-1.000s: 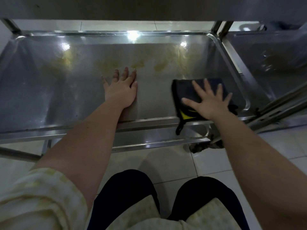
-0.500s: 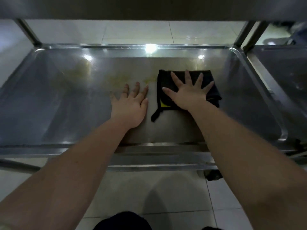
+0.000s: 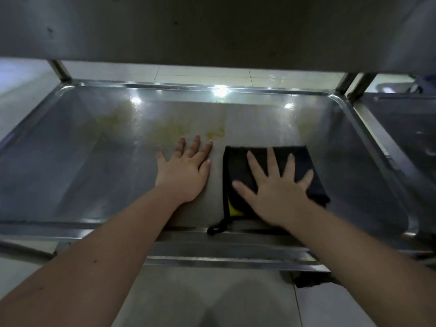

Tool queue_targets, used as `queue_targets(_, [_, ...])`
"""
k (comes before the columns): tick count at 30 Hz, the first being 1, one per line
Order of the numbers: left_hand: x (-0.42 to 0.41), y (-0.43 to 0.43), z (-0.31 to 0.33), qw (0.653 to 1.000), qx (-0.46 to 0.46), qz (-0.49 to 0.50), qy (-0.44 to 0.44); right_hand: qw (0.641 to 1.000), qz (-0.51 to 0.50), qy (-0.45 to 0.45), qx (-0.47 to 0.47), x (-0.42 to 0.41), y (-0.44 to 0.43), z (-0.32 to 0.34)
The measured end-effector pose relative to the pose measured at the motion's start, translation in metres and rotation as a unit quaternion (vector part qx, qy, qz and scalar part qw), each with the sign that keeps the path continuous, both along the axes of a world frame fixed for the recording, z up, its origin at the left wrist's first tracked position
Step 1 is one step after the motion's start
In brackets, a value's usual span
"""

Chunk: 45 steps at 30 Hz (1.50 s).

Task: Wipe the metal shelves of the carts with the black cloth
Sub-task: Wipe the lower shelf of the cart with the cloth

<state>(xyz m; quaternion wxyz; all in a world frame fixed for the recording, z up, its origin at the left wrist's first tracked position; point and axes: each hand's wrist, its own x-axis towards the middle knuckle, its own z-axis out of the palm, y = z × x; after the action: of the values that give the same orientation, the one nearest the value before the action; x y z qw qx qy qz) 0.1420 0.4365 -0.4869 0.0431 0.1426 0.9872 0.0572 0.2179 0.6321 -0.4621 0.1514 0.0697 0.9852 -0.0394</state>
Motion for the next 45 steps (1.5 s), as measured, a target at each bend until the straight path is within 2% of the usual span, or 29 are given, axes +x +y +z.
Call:
queue_targets(2, [0.002, 0.001, 0.001, 1.000, -0.002, 0.001, 0.001, 0.999, 0.027, -0.019, 0.035, 0.036, -0.005, 0.003])
queue_targets(4, [0.004, 0.001, -0.001, 1.000, -0.004, 0.001, 0.005, 0.996, 0.052, -0.006, 0.074, 0.035, -0.003, 0.002])
queue_targets(7, [0.003, 0.000, -0.001, 1.000, -0.003, -0.002, 0.005, 0.997, 0.051, 0.038, 0.042, -0.017, 0.004, -0.002])
queue_targets(12, [0.001, -0.001, -0.002, 1.000, -0.005, -0.002, -0.001, 0.998, 0.004, 0.058, -0.015, -0.132, 0.014, -0.007])
queue_targets(16, [-0.004, -0.003, -0.002, 1.000, 0.008, 0.006, -0.005, 0.998, -0.024, 0.054, -0.021, -0.168, 0.007, -0.006])
queue_targets(21, [-0.002, -0.002, 0.000, 1.000, 0.007, 0.008, -0.004, 0.998, 0.011, 0.060, -0.029, -0.130, 0.013, -0.006])
queue_targets(28, [0.001, -0.001, 0.005, 1.000, -0.013, 0.004, -0.025, 0.998, 0.034, 0.053, -0.007, 0.015, 0.028, -0.004])
queue_targets(31, [-0.002, 0.003, 0.012, 0.999, -0.020, 0.014, -0.030, 0.999, 0.029, 0.020, 0.002, 0.057, 0.041, -0.002])
queue_targets(37, [-0.025, 0.060, 0.016, 0.998, -0.019, -0.045, -0.041, 0.999, 0.031, -0.007, -0.008, 0.048, 0.043, -0.001])
queue_targets(41, [-0.034, 0.071, 0.004, 0.999, -0.016, -0.040, -0.020, 0.999, 0.033, 0.004, -0.001, 0.046, 0.046, -0.003])
queue_targets(45, [-0.030, 0.070, 0.000, 0.999, -0.004, -0.045, -0.006, 0.999, -0.009, 0.028, -0.021, -0.006, 0.075, -0.005])
